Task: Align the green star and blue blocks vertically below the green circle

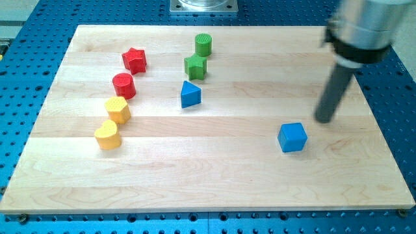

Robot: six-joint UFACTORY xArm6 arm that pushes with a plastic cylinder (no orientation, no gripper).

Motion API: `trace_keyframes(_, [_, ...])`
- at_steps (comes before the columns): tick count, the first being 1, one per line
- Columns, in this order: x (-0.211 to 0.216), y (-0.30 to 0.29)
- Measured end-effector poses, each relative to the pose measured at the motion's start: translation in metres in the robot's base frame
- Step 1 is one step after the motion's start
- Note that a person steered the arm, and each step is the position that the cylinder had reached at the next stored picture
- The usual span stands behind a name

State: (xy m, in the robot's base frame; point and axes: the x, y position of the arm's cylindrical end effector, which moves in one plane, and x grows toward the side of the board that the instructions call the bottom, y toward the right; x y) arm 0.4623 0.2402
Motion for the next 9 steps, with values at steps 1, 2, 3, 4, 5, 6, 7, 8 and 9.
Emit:
trace_keyframes(1, [0.057,-0.025])
trace_keyframes(2, [0.058,-0.109])
trace_keyframes(3, [0.044,-0.183])
trace_keyframes(4, [0.035,-0.193])
trace_keyframes(5, [0.081,-0.196])
trace_keyframes(6, [0.069,-0.240])
trace_keyframes(7, [0.059,-0.247])
trace_keyframes(8, [0.058,-0.184])
trace_keyframes(9, [0.032,-0.202])
